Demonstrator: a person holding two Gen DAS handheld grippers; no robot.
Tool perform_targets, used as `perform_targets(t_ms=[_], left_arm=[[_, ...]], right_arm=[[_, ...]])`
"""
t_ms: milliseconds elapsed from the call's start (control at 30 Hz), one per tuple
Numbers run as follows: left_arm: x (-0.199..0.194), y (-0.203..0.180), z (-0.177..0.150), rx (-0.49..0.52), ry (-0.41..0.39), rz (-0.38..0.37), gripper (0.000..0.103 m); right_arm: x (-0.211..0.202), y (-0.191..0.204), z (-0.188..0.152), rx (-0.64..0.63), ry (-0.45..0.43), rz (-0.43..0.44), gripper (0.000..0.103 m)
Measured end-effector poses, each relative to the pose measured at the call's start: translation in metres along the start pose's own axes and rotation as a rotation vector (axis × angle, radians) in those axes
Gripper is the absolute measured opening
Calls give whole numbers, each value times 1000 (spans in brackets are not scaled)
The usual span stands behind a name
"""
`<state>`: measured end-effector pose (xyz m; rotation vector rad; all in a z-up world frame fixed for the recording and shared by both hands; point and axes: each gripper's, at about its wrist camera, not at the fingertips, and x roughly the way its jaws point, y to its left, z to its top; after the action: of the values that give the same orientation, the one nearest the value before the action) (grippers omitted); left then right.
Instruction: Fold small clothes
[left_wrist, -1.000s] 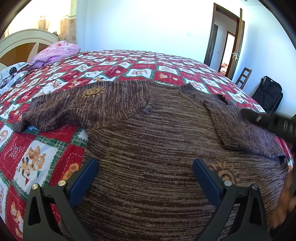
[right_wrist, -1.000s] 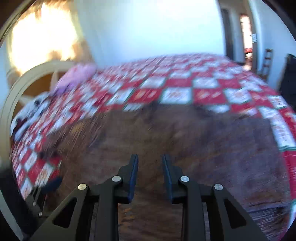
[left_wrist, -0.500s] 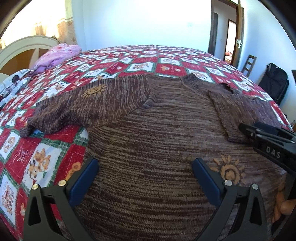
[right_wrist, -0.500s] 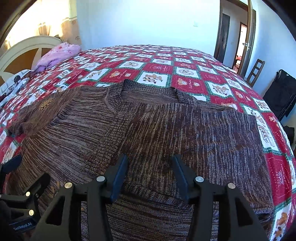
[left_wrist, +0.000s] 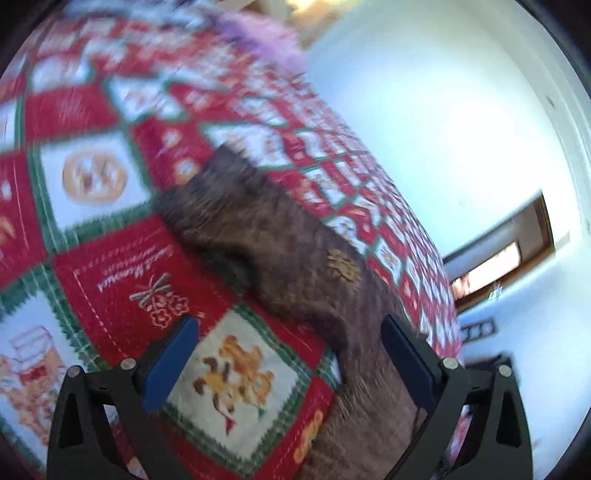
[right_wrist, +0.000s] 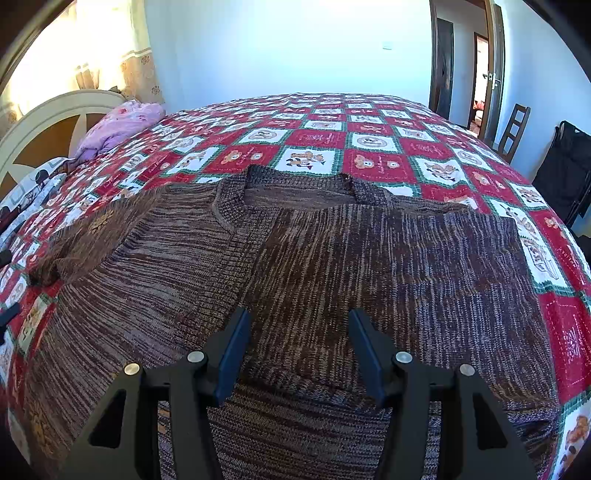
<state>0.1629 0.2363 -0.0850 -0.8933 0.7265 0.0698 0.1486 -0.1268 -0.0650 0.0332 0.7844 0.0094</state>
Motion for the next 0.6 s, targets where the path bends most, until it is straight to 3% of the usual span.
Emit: perform_targets(t_ms=[133, 233, 300, 333, 367, 467, 533, 600], left_arm=[[12, 0, 13, -51, -74, -35, 101], [21, 12, 29, -202, -100, -69, 100], [23, 17, 36, -258, -122, -80, 94], [24, 17, 38, -254, -128, -92, 79], [28, 18, 41, -233, -117, -112, 57], [41, 31, 38, -225, -62, -87, 29], [40, 38, 33, -193, -80, -46, 8], [35, 41, 29, -175, -96, -70, 9]], right_arm=[[0, -1, 0, 2, 0, 3, 57], [0, -1, 0, 1, -1, 2, 57], [0, -1, 0, 2, 0, 3, 57], [0, -1, 0, 3, 0, 3, 57], [0, -1, 0, 3, -1, 3, 57], [0, -1, 0, 2, -1, 2, 57], [0, -1, 0, 1, -1, 1, 57], [0, 0, 0, 0, -1, -1, 57]])
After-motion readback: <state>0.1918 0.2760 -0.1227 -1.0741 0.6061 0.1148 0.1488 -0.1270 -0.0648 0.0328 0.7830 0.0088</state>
